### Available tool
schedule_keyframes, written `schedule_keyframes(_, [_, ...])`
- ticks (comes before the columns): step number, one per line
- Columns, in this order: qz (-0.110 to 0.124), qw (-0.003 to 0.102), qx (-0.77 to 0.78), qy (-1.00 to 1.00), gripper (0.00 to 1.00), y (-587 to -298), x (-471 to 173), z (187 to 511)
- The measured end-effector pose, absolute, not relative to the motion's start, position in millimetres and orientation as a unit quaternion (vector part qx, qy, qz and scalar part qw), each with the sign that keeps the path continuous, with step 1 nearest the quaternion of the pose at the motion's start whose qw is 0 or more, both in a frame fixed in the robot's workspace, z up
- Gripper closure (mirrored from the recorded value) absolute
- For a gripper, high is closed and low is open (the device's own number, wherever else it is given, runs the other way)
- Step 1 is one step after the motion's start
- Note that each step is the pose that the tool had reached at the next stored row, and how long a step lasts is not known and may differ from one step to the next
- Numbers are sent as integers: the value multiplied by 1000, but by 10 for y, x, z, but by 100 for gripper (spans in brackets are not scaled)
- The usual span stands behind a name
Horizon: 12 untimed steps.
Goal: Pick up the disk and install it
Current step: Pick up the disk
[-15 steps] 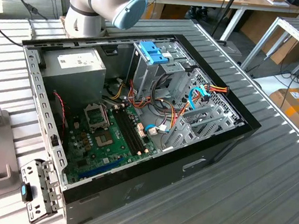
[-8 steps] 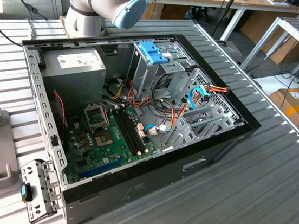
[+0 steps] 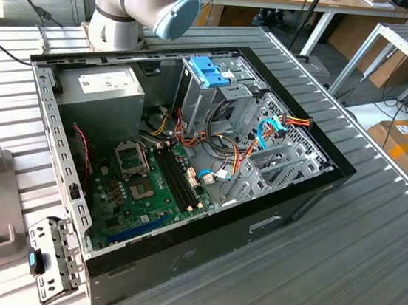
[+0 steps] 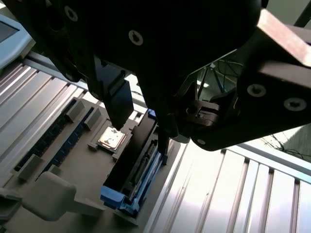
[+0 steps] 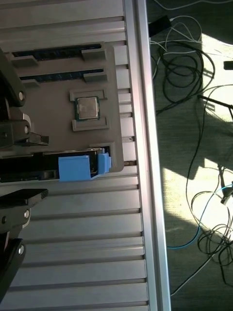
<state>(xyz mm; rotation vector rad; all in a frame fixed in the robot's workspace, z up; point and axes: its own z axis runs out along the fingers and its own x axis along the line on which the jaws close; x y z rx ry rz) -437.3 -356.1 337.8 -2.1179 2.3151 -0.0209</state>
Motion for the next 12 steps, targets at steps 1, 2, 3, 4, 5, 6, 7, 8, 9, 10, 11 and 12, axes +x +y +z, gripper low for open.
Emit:
schedule_keyframes(1, [-7,2,-675,738,52,-3561,-4373,3351])
schedule_keyframes(2, [-7,2,-675,738,52,-3561,-4373,3337])
schedule_keyframes(3, [-7,2,-675,738,52,-3561,-4374,3329])
schedule_keyframes(4, [-7,2,-675,738,52,-3561,-4373,3319])
schedule_keyframes(5, [-6,2,-675,738,52,-3561,-4373,3314])
schedule_keyframes(6, [-7,2,-675,738,52,-3561,-4373,3309])
schedule_keyframes(7, [-7,2,-675,738,52,-3561,-4374,3302])
schedule_keyframes(8, [-7,2,-675,738,52,-3561,-4373,3293])
schedule_keyframes(9, [-7,2,-675,738,52,-3561,-4374,3286])
schedule_keyframes(10, [-7,2,-675,738,52,-3561,-4374,3278])
schedule_keyframes(11, [-7,2,-675,738,52,-3562,-4374,3270])
schedule_keyframes(12, [-7,2,-675,738,52,-3561,-4374,3253])
